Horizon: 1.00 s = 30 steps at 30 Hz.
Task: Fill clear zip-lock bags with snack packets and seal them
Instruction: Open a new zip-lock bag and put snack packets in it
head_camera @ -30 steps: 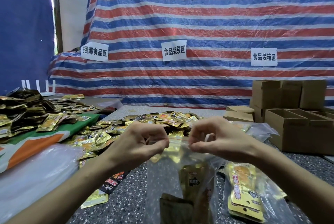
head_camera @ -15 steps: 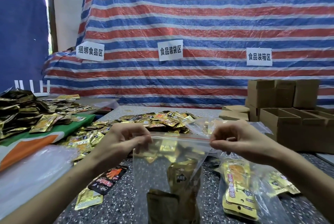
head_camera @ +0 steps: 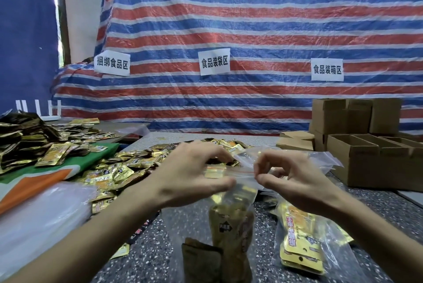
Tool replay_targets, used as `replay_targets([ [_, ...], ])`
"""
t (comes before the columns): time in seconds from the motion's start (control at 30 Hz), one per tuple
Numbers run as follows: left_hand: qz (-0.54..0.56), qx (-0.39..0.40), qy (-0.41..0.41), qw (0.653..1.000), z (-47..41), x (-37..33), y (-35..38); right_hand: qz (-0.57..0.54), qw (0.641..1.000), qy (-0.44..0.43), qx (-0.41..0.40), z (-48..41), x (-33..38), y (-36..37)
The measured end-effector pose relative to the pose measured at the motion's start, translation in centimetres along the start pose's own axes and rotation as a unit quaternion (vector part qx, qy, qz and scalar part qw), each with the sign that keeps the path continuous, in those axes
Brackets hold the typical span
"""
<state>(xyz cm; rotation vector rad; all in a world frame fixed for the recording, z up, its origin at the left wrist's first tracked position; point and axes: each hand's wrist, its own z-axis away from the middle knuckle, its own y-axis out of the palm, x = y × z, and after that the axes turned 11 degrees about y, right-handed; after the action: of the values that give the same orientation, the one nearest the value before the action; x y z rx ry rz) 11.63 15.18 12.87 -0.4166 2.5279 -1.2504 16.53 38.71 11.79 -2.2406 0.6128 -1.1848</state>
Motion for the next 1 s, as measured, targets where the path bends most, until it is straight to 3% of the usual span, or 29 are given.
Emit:
replay_targets([
  [0.27, 0.068, -0.023, 0.043, 0.996, -1.8, -1.7, 1.2, 0.038, 0.999, -0.009, -0.028, 0.3, 0.6, 1.1],
  [1.0, 0.147, -0.022, -0.039, 0.988, -0.7, -0.6, 1.1, 0.045, 0.998, -0.008, -0.04, 0.0, 0.4, 1.9],
])
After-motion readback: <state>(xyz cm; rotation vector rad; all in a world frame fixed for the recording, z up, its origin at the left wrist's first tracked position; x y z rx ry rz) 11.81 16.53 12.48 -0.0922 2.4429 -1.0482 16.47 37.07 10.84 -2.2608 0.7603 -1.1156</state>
